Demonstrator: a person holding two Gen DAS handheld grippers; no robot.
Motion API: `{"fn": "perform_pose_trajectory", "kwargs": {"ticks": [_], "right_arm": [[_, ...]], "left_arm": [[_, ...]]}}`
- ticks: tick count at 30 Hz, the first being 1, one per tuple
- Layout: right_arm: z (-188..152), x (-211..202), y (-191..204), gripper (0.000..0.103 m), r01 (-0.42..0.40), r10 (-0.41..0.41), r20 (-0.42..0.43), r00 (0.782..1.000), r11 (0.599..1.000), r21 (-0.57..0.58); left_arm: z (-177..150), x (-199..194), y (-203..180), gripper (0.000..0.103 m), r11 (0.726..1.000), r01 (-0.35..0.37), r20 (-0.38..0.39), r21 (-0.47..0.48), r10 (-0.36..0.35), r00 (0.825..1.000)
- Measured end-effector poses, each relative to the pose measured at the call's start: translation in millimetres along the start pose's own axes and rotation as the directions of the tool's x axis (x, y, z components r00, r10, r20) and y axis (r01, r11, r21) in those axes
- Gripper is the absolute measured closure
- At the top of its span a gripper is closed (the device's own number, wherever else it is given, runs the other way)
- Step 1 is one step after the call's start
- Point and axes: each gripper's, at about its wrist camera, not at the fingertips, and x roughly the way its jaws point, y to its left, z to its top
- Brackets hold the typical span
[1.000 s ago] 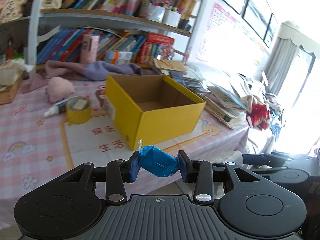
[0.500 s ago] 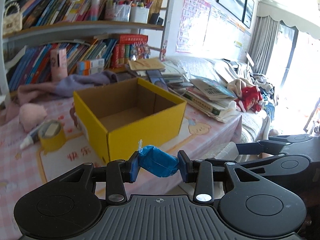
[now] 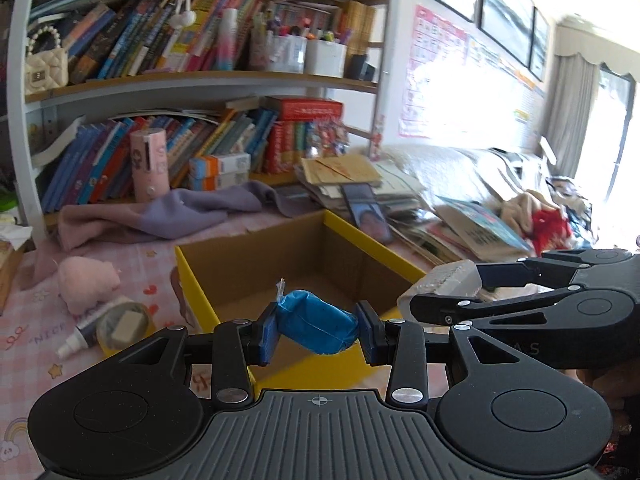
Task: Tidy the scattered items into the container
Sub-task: 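Carry the blue item and white plug over the yellow box with both tools, then open both tools to drop the blue item and white plug into the box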
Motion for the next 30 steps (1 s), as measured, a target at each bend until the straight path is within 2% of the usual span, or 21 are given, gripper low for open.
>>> {"fn": "perform_pose_trajectory", "kwargs": {"ticks": [8, 16, 23, 26, 30], "right_arm": [[34.3, 58.9, -19.3, 0.039, -0.130, 0.130, -0.015, 0.991, 0.982, -0.137], [61.3, 130.1, -29.5, 0.039, -0.233, 0.215, -0.093, 0.972, 0.916, -0.327], [55.0, 182.1, -31.1, 0.039, -0.290, 0.214, -0.212, 0.954, 0.844, -0.452], [47.0, 198.5, -28.4, 0.039, -0.331, 0.221, -0.271, 0.937, 0.809, -0.486], [35.1, 215.6, -20.6, 0.039, -0.378, 0.219, -0.338, 0.915, 0.758, -0.531]], "left_arm": [[19.5, 47.6, 5.9, 0.065, 0.992, -0.119, -0.028, -0.041, 0.118, 0.993], [36.3, 104.4, 17.6, 0.065, 0.983, -0.181, -0.104, -0.023, 0.178, 0.979], [34.9, 142.8, 21.3, 0.065, 0.977, -0.208, -0.197, 0.051, 0.214, 0.957], [30.3, 156.1, 23.6, 0.065, 0.975, -0.211, -0.237, 0.067, 0.221, 0.946], [23.9, 175.5, 24.5, 0.065, 0.967, -0.207, -0.287, 0.148, 0.243, 0.927]]}}
